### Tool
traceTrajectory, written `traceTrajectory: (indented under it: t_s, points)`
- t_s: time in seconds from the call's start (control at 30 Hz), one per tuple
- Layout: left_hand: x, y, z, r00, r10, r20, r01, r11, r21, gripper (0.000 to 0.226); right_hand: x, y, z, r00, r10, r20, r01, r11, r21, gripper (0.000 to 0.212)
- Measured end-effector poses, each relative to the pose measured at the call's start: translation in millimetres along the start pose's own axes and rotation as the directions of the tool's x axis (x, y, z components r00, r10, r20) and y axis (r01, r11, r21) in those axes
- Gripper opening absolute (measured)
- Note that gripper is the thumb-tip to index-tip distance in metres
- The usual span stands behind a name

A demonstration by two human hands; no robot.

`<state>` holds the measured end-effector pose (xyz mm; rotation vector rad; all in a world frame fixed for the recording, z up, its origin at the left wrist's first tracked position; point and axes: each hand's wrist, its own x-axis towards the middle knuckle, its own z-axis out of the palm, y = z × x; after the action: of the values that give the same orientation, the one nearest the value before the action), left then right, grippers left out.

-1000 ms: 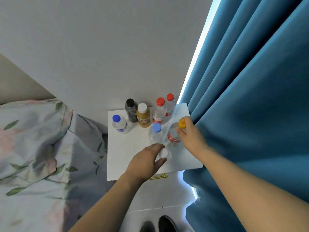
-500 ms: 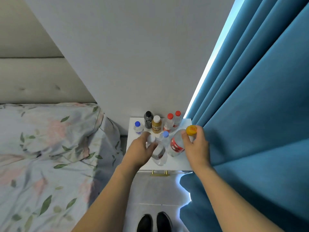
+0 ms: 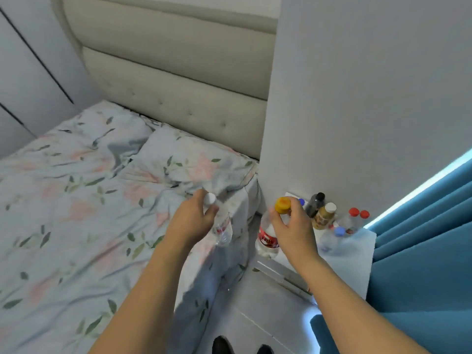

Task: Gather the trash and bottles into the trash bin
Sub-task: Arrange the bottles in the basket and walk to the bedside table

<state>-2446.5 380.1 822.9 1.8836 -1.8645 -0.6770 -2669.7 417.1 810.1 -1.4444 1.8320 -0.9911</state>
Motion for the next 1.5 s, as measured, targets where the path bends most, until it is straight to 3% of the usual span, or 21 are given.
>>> traceTrajectory:
  t_s: [0.17, 0.3, 0.43, 0.63, 0.93, 1.07, 1.2, 1.5]
  points:
    - [-44, -67, -66, 0.961, -0.182, -0.209, 0.178, 0.983, -0.042, 0.026, -11, -68, 81, 0.963, -0.183, 0.196, 0.178, 0.983, 0.042, 0.017]
    - [-96, -118, -104, 0.885, -0.352, -0.304, 0.337, 0.936, -0.101, 0.024, -32, -110, 140, 0.870, -0.291, 0.397, 0.283, 0.956, 0.081, 0.019]
    - [-155, -154, -135, 0.748, -0.508, -0.427, 0.486, 0.858, -0.167, 0.021, -59, -152, 193, 0.708, -0.415, 0.572, 0.410, 0.900, 0.146, 0.015]
    - [-273, -182, -158, 0.460, -0.718, -0.522, 0.697, 0.656, -0.289, 0.024, -138, -201, 256, 0.383, -0.529, 0.757, 0.496, 0.809, 0.315, 0.015]
    - [-500, -177, -164, -0.092, -0.814, -0.574, 0.750, 0.323, -0.578, 0.025, -349, -253, 297, -0.142, -0.593, 0.793, 0.492, 0.653, 0.576, 0.014]
    - [-596, -174, -157, -0.292, -0.797, -0.529, 0.708, 0.192, -0.680, 0.028, -452, -256, 299, -0.311, -0.575, 0.757, 0.445, 0.615, 0.651, 0.013]
    - [-672, -172, -148, -0.371, -0.777, -0.509, 0.687, 0.139, -0.713, 0.023, -536, -255, 298, -0.404, -0.559, 0.724, 0.408, 0.599, 0.689, 0.014]
    - [-827, -190, -157, -0.527, -0.715, -0.459, 0.610, 0.057, -0.790, 0.020, -694, -279, 320, -0.502, -0.528, 0.685, 0.350, 0.600, 0.719, 0.009]
